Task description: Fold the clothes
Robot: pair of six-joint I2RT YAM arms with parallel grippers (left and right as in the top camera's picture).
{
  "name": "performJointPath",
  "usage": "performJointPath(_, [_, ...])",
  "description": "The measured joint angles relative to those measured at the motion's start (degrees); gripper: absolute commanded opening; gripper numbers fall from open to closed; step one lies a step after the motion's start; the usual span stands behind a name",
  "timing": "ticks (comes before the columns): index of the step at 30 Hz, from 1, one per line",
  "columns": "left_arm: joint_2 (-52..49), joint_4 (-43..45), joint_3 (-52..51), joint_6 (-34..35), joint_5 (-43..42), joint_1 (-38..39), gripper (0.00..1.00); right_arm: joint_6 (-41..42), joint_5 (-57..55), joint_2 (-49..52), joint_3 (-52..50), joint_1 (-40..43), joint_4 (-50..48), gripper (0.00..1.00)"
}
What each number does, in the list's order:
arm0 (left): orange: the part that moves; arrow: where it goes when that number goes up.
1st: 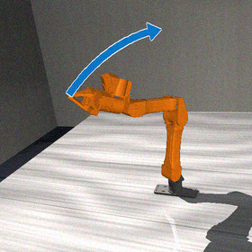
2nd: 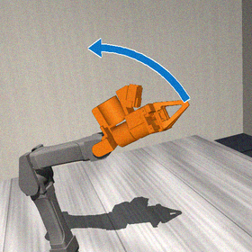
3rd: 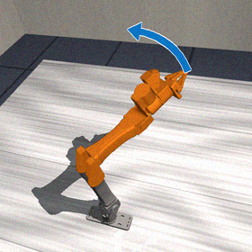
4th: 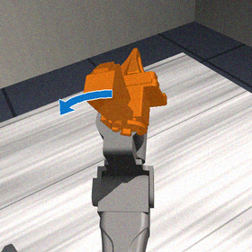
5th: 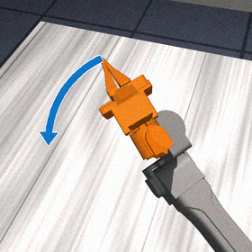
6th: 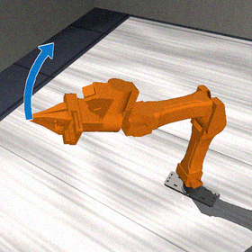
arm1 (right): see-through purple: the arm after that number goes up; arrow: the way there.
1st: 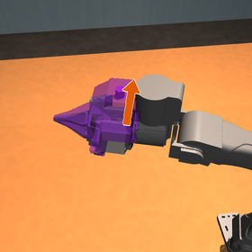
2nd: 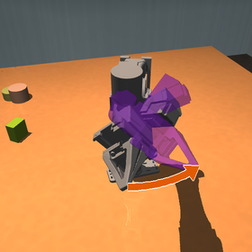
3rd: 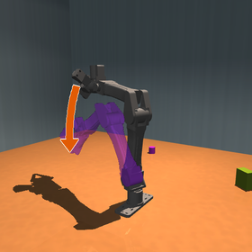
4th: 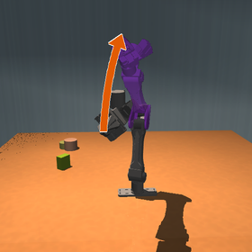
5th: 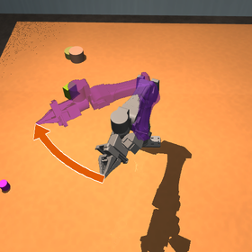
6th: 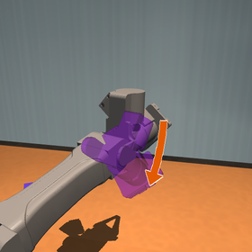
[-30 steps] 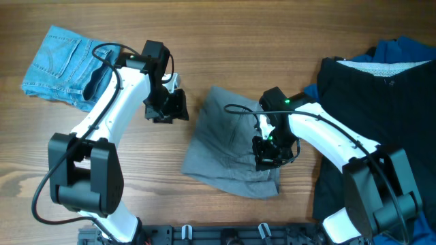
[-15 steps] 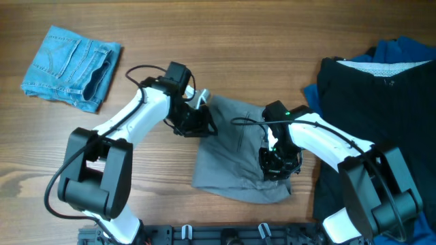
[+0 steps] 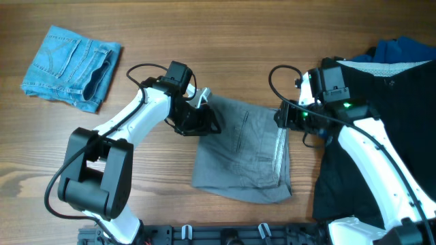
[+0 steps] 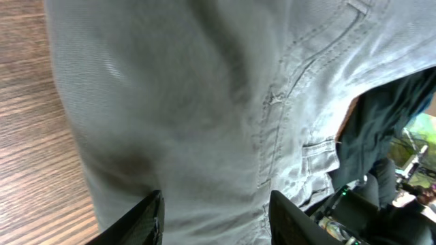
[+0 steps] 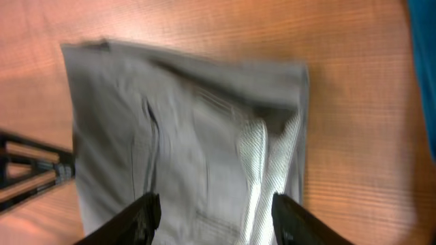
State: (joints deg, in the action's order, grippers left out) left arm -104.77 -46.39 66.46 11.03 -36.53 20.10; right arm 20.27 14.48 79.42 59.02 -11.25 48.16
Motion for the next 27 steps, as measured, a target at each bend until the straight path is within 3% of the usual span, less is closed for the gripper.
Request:
performJointPath(1, [0.0,-0.02,0.0,0.02,0.7,0.0,0.49,-0.04,-0.13,1.07,-0.24,0.0,-1.79,0.24])
performJointPath(2, [0.0,0.02,0.0,0.0,1.2,0.0,0.48,-0.39,-0.5,2.91,-0.5,0.0,-3.74,0.05])
performJointPath(6, [0.0,0.11,0.0,0.0,2.91,0.0,0.47,-0.42,-1.38,12.92,-0.72,0.04,-9.09,0.04])
performJointPath(10, [0.0,0.13,0.0,0.02,4.57,0.0,0.55,2.62,-2.08,23.23,-0.04,0.63,-9.46,0.04])
performJointPath(14, [0.0,0.13,0.0,0.15,5.46,0.0,0.74,8.2,-1.49,25.29,1.77,1.64,-7.69,0.04])
performJointPath(15, [0.0,0.15,0.0,-0.02,5.53,0.0,0.76,8.7,-1.25,25.38,1.92,1.9,-7.58,0.08])
performJointPath(17, [0.0,0.15,-0.02,0.17,5.64,0.0,0.76,8.76,-0.96,25.49,2.27,2.38,-7.32,0.28])
performJointPath(19, [0.0,0.2,-0.02,0.09,5.66,0.0,0.68,7.96,-2.6,25.77,3.32,3.91,-5.92,0.32])
performJointPath(22, [0.0,0.11,-0.02,0.04,5.18,0.0,0.29,6.88,-7.91,25.57,4.37,7.48,-1.36,0.33])
performJointPath(24, [0.0,-0.02,-0.04,0.11,3.32,0.0,0.12,5.84,-8.98,23.93,5.99,8.39,1.55,0.33])
performJointPath(25, [0.0,-0.37,-0.04,0.02,2.01,0.0,0.06,4.92,-8.92,22.27,6.73,8.37,1.88,0.33])
performJointPath(27, [0.0,-1.92,-0.07,0.07,-1.11,0.0,0.05,2.23,-7.37,17.31,7.82,8.28,2.08,0.32])
